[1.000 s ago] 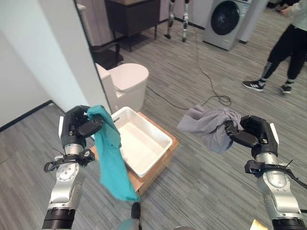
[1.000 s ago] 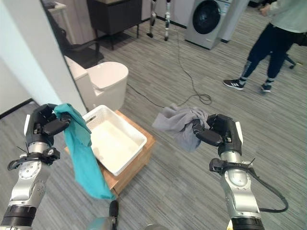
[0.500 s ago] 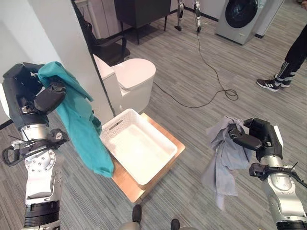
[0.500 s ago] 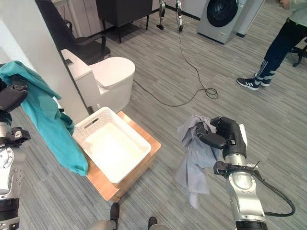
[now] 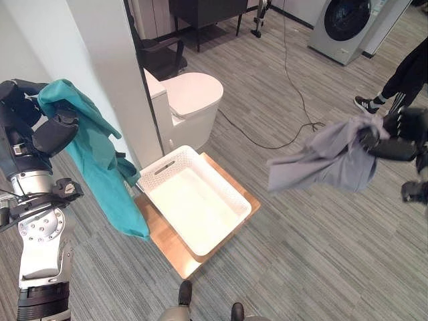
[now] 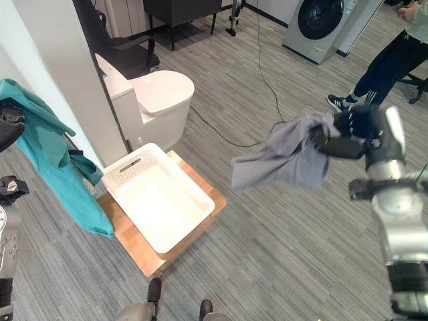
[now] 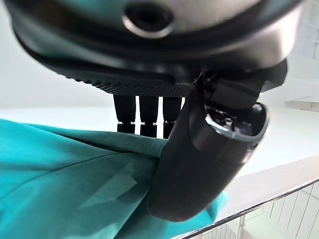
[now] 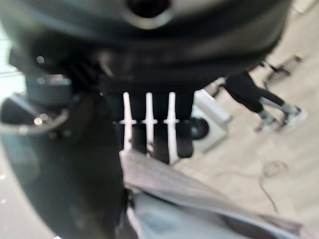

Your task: Pick up bed clothes into laundry basket.

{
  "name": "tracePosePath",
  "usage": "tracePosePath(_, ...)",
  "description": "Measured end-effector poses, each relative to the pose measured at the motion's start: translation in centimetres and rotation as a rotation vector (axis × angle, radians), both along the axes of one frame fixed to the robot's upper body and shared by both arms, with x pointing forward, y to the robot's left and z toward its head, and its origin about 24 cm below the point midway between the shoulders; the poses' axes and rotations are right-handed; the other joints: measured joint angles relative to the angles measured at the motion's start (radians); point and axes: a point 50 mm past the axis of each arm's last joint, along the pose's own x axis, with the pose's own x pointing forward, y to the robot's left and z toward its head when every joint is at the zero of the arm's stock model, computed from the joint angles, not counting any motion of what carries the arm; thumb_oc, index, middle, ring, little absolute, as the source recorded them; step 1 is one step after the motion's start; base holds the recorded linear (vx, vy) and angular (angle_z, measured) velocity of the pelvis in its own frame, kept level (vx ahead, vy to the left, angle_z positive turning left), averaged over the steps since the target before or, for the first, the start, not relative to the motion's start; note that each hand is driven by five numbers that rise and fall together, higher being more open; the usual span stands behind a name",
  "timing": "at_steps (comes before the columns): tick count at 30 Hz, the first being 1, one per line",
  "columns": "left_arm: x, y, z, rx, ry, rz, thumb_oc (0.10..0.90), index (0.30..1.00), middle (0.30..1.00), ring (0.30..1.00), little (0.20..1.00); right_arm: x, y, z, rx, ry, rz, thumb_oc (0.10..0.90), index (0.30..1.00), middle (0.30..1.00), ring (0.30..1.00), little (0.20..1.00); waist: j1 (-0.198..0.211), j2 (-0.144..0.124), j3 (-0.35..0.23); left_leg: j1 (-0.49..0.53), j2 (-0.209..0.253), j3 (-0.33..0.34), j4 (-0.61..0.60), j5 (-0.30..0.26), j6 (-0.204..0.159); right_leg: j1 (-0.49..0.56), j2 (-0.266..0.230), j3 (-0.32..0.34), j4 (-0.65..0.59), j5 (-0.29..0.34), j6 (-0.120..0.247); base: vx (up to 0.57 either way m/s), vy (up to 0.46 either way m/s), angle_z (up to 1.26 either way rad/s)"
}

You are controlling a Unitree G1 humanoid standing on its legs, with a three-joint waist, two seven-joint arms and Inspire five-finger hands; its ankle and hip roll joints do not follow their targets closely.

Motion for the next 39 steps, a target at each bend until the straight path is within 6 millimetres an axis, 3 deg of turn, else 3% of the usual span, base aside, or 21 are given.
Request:
tracePosePath(3, -0.7, 0.4, -0.7, 0.007, 0.019, 0.013, 0.4, 0.3, 0.3, 0.3, 0.3, -0.4, -0.5, 4.0, -0.123, -0.034, -0.026, 0.4, 0.3, 0.3, 0.3, 0.3, 0.004, -0.005, 0.001, -0.006, 0.0, -0.017, 0.0, 0.0, 0.0, 0.001, 0.0, -0.015, 0.0, -0.004, 0.006, 0.0, 0.005, 0.15)
tracePosePath(5, -1.4, 0.9, -2.0, 0.006, 0.082, 0.018, 0.4, 0.3, 0.3, 0.3, 0.3, -0.6, -0.3, 9.5, -0.272, -0.081, -0.055, 0.4, 0.3, 0.3, 0.3, 0.3, 0.033, -0.028, 0.01, -0.01, 0.003, -0.022, 0.0, 0.0, -0.001, -0.001, 0.003, -0.021, 0.0, -0.004, 0.006, 0.0, 0.004, 0.12)
tracePosePath(8, -2.6, 2.0, -4.2, -0.03, 0.173, 0.035, 0.4, 0.3, 0.3, 0.3, 0.3, -0.6, 1.6, 15.5, -0.481, -0.115, -0.077, 0.4, 0.3, 0.3, 0.3, 0.3, 0.043, -0.08, 0.028, -0.013, 0.001, -0.027, 0.0, -0.005, -0.007, 0.0, 0.002, -0.038, 0.0, -0.008, 0.012, 0.02, 0.002, 0.05)
tracePosePath(9, -2.9, 2.2, -4.7, -0.032, 0.197, 0.038, 0.4, 0.3, 0.3, 0.3, 0.3, -0.8, 2.0, 16.4, -0.513, -0.13, -0.073, 0.4, 0.3, 0.3, 0.3, 0.3, 0.053, -0.102, 0.031, -0.013, 0.001, -0.027, 0.0, -0.006, -0.008, -0.001, 0.001, -0.039, 0.0, -0.01, 0.014, 0.01, 0.028, 0.06)
tracePosePath(11, -3.0, 2.7, -6.2, -0.076, 0.259, 0.036, 0.4, 0.3, 0.3, 0.3, 0.3, -0.2, 4.8, 19.3, -0.689, -0.132, -0.067, 0.4, 0.3, 0.3, 0.3, 0.3, 0.06, -0.134, 0.027, -0.02, -0.002, -0.024, 0.0, -0.008, -0.01, -0.008, -0.002, -0.039, 0.0, -0.012, 0.017, 0.0, 0.0, 0.0)
tracePosePath(13, -3.1, 2.5, -6.7, -0.095, 0.272, 0.026, 0.4, 0.3, 0.3, 0.3, 0.3, -0.4, 7.4, 20.8, -0.836, -0.16, -0.028, 0.4, 0.3, 0.3, 0.3, 0.3, 0.067, -0.154, 0.023, -0.029, -0.006, -0.029, 0.001, -0.006, -0.01, -0.016, -0.004, -0.039, 0.0, -0.015, 0.022, -0.01, 0.015, 0.06)
tracePosePath(14, -3.1, 2.1, -7.5, -0.135, 0.278, 0.006, 0.4, 0.3, 0.3, 0.3, 0.3, 0.1, 9.8, 21.7, -0.906, -0.196, 0.02, 0.4, 0.3, 0.3, 0.3, 0.3, 0.076, -0.155, 0.021, -0.031, -0.013, -0.028, 0.001, -0.006, -0.01, -0.018, -0.012, -0.039, -0.001, -0.019, 0.027, 0.0, 0.021, 0.07)
tracePosePath(21, -3.0, 1.7, -7.9, -0.151, 0.296, -0.028, 0.4, 0.3, 0.3, 0.3, 0.3, 1.9, 12.7, 20.2, -1.041, -0.158, 0.092, 0.4, 0.3, 0.3, 0.3, 0.3, 0.111, -0.153, 0.023, -0.04, -0.019, -0.036, 0.001, -0.005, -0.009, -0.022, -0.016, -0.041, 0.0, -0.02, 0.028, 0.0, 0.002, 0.02)
tracePosePath(29, -3.0, 1.6, -8.1, -0.154, 0.299, -0.035, 0.4, 0.3, 0.3, 0.3, 0.3, 2.8, 12.2, 18.5, -1.044, -0.091, 0.108, 0.4, 0.3, 0.3, 0.3, 0.3, 0.118, -0.149, 0.026, -0.044, -0.02, -0.047, 0.001, -0.004, -0.009, -0.022, -0.014, -0.045, 0.0, -0.02, 0.028, -0.03, -0.001, 0.04)
tracePosePath(34, -3.1, 1.2, -8.8, -0.197, 0.3, -0.035, 0.4, 0.3, 0.3, 0.3, 0.3, 3.7, 11.8, 16.2, -1.068, 0.008, 0.131, 0.4, 0.3, 0.3, 0.3, 0.3, 0.122, -0.148, 0.026, -0.044, -0.02, -0.049, 0.001, -0.005, -0.009, -0.021, -0.014, -0.054, 0.0, -0.02, 0.028, -0.01, 0.0, 0.0)
tracePosePath(39, -3.2, 1.5, -9.2, -0.204, 0.313, -0.023, 0.4, 0.3, 0.3, 0.3, 0.3, 3.6, 15.6, 12.6, -1.186, 0.064, 0.321, 0.4, 0.3, 0.3, 0.3, 0.3, 0.118, -0.14, 0.032, -0.053, -0.019, -0.049, 0.001, -0.003, -0.011, -0.03, -0.013, -0.066, 0.0, -0.02, 0.028, -0.03, 0.006, 0.0)
